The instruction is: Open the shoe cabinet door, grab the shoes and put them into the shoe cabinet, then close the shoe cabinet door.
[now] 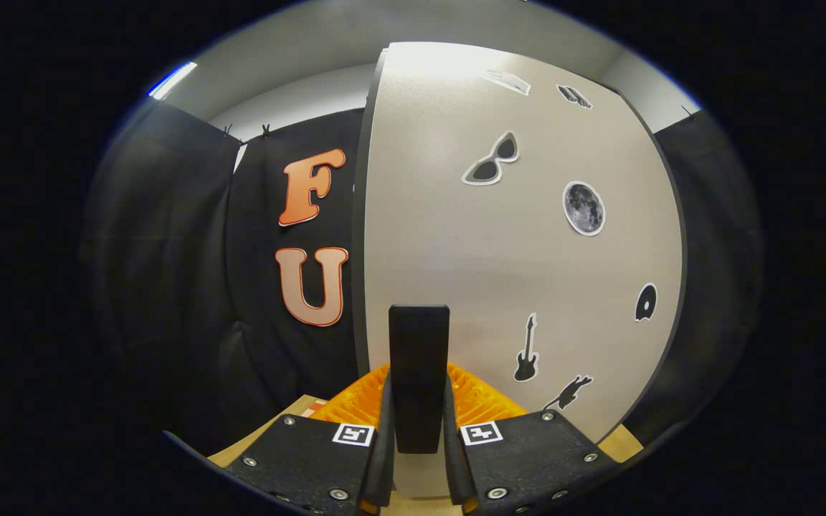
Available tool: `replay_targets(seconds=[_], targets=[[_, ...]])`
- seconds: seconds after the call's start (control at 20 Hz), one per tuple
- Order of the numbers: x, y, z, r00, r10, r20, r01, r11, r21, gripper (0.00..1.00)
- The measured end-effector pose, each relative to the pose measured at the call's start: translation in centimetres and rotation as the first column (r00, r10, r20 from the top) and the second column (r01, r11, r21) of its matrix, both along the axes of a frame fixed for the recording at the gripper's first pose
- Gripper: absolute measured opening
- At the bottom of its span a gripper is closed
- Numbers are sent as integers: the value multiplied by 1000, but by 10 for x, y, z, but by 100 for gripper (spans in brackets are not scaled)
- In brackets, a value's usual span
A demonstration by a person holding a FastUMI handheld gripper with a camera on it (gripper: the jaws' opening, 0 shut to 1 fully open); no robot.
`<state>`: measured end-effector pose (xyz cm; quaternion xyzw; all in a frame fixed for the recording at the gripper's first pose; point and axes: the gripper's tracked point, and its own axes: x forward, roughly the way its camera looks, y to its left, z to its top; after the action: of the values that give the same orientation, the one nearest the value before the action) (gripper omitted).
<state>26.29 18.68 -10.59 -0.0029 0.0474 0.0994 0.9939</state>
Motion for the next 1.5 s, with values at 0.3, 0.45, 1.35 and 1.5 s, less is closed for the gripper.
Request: replay_targets(seconds=[0.3, 0.45, 1.35, 1.5], targets=[[-32, -13, 5, 1000, -18, -14, 18, 1000, -10, 30], [-48, -24, 6, 999, -31, -22, 30, 999, -28, 30], [-119, -141, 13, 998, 61, 8, -61, 998, -24, 27], [-126, -172, 9, 997, 74, -4, -74, 997, -16, 27]])
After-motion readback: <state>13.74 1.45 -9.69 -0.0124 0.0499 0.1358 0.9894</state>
